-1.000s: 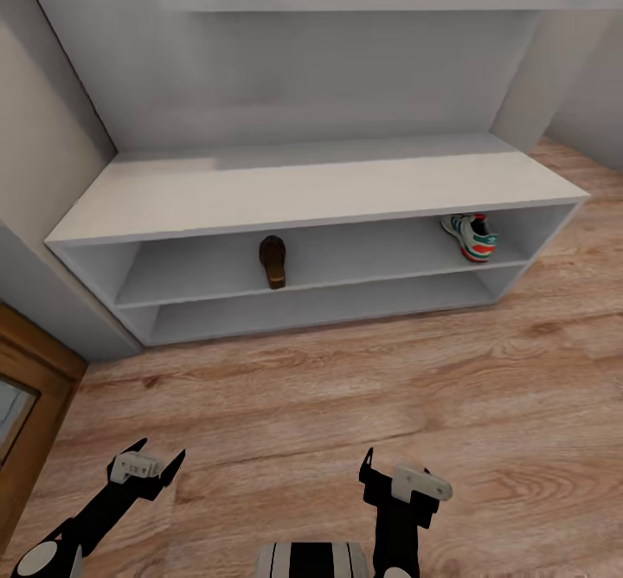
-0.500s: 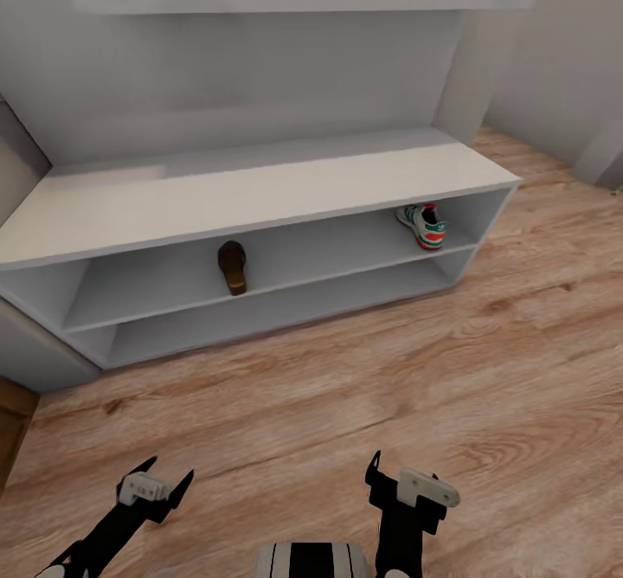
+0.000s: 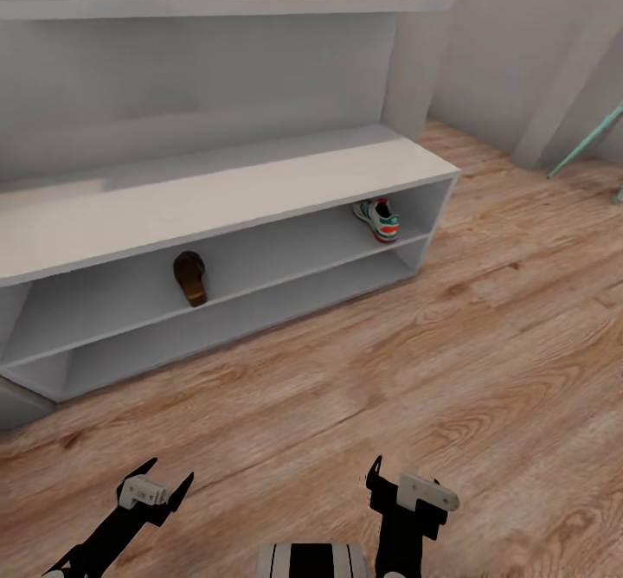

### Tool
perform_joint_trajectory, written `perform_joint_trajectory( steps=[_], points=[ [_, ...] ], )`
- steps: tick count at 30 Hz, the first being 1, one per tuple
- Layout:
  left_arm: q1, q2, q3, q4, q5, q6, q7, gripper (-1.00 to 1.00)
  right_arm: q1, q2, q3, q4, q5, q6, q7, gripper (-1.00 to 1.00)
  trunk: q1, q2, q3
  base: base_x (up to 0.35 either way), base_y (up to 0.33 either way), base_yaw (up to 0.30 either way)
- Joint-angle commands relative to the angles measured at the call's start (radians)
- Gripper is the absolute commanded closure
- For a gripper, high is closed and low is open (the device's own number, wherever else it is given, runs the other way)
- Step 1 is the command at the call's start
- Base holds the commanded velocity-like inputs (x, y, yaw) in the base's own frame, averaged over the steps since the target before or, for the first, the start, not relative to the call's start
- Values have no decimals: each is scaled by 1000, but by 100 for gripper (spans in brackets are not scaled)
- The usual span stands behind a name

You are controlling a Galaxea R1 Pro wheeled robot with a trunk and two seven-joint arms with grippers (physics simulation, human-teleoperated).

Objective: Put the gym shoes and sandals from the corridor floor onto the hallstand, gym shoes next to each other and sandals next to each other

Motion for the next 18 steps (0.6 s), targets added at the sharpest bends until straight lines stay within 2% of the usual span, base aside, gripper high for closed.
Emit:
perform_joint_trajectory(
  steps=[1, 18],
  points=[
    [-1, -1, 4, 0, -8, -6, -3, -100, -1, -1, 2, 0, -4, 3, -6, -100, 0, 0, 0, 0, 0, -288],
    [-1, 0, 4, 2, -7, -8, -5, -100, -1, -5, 1, 3, -4, 2, -7, -100, 0, 0, 6, 0, 0, -288]
  ],
)
